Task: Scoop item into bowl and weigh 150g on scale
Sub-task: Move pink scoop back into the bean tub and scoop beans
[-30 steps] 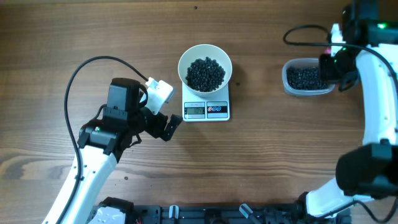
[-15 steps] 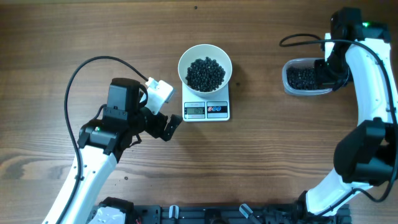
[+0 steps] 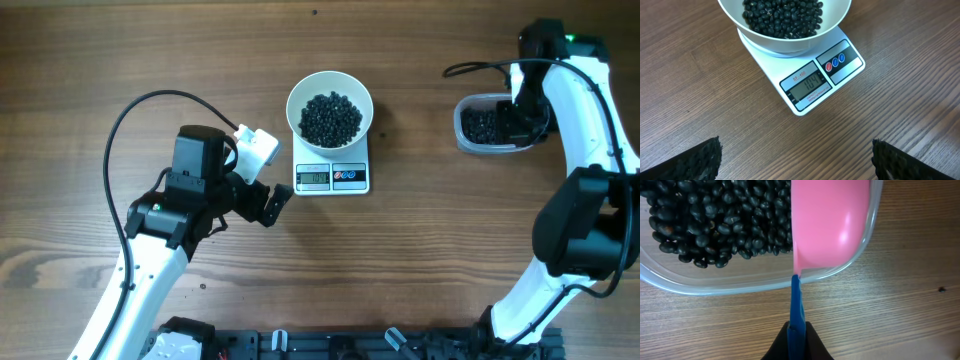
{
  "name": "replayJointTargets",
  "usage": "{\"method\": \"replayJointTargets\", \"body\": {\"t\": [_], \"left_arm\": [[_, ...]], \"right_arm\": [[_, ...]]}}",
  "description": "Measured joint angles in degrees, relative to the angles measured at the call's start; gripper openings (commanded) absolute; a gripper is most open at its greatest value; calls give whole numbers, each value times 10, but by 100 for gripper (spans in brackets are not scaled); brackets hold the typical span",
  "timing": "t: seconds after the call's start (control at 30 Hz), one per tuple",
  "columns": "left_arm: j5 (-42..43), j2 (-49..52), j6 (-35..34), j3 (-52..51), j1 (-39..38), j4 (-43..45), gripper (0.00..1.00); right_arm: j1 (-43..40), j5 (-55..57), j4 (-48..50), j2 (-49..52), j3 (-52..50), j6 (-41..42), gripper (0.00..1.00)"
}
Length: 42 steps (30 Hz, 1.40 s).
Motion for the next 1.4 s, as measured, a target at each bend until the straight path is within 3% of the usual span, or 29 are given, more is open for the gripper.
{"method": "replayJointTargets", "body": {"t": [1.4], "left_arm": [[0,0,0,0,0,0,100]], "right_arm": [[2,-208,-49,8,0,-49,4]]}}
